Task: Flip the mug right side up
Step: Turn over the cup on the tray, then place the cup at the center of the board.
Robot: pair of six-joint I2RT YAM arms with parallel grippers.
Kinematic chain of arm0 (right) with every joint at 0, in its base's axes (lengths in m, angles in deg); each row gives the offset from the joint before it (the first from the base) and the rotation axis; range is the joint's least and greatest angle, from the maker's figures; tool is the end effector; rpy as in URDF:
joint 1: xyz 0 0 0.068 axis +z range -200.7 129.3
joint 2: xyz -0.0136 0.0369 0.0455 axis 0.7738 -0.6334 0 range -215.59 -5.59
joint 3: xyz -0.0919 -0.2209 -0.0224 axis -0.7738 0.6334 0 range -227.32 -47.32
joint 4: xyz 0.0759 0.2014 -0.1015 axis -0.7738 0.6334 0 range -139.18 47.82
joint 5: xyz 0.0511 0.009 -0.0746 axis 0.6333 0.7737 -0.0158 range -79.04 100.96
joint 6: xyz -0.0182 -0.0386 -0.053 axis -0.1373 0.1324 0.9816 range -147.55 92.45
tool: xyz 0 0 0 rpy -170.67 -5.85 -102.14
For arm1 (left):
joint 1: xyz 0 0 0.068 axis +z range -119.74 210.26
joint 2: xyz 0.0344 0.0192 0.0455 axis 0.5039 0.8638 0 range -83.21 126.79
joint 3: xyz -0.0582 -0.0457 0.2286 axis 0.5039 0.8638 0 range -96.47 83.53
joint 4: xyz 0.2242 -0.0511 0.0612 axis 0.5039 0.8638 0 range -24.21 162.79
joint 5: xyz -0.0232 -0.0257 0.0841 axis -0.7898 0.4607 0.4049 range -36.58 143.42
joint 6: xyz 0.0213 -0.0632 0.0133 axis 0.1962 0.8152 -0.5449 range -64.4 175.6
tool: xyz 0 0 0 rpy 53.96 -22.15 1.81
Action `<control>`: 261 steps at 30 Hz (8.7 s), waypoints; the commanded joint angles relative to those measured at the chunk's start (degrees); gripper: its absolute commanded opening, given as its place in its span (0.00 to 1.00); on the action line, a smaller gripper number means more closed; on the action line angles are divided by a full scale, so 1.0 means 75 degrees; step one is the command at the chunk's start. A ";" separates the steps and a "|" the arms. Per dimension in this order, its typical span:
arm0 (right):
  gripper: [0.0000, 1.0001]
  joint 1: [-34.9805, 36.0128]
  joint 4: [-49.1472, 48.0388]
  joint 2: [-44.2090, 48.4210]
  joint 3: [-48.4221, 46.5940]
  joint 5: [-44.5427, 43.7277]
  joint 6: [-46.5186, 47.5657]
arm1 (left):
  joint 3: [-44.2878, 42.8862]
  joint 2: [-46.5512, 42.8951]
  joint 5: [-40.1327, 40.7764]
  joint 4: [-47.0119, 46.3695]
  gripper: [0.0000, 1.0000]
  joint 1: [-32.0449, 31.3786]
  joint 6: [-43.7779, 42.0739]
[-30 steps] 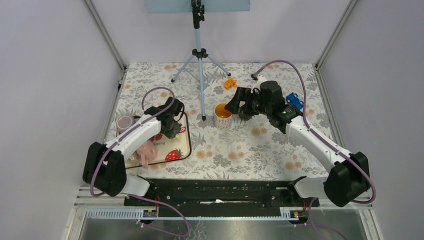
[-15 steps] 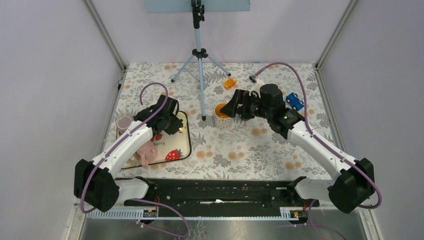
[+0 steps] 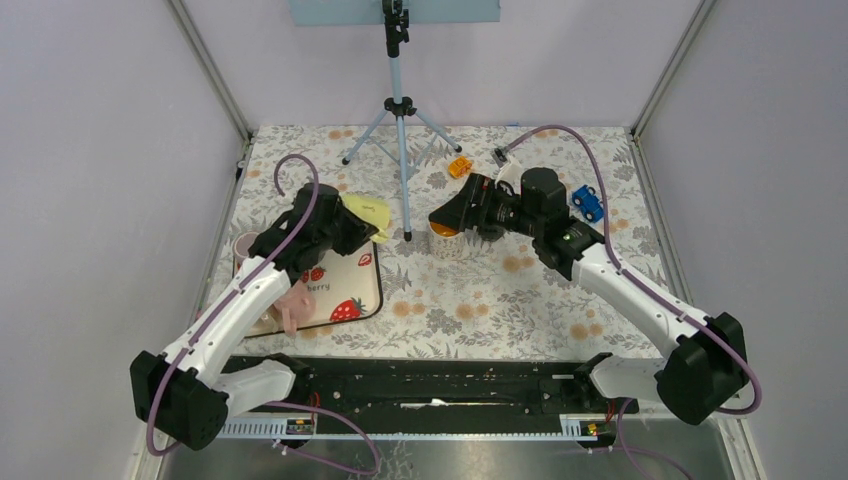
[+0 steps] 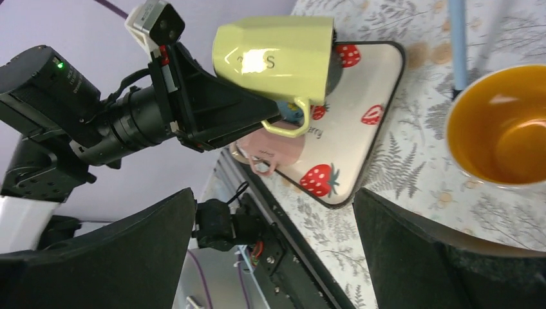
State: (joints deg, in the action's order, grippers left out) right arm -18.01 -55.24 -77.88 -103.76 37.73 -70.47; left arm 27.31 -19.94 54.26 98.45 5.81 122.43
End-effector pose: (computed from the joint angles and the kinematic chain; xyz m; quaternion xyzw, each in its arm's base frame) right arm 0.2380 0.1821 0.3096 -0.0822 0.7544 0.5240 0.3867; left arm 0.2196 -0.0989 0.2695 -0.3301 0.8429 -0.2992 0.3018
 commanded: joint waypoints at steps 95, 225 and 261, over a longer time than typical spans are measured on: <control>0.00 0.0166 -0.7435 -0.2603 -0.0583 0.2545 -0.4785 | 0.0166 -0.0519 -0.3486 -0.5768 0.98 -0.0209 -0.1038; 0.43 -0.2688 0.3846 -0.4849 -0.3432 -0.4555 0.3658 | -0.1260 0.0403 -0.3066 -0.1402 0.99 -0.0371 -0.3934; 1.00 -0.2682 0.4723 -0.2292 -0.3024 -0.4996 0.3385 | -0.0953 0.0157 -0.0611 0.0337 0.99 -0.0362 -0.3355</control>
State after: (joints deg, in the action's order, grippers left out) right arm -38.01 -20.73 -100.72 -127.19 0.57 -44.79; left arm 19.52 -16.77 41.11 95.92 3.23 94.54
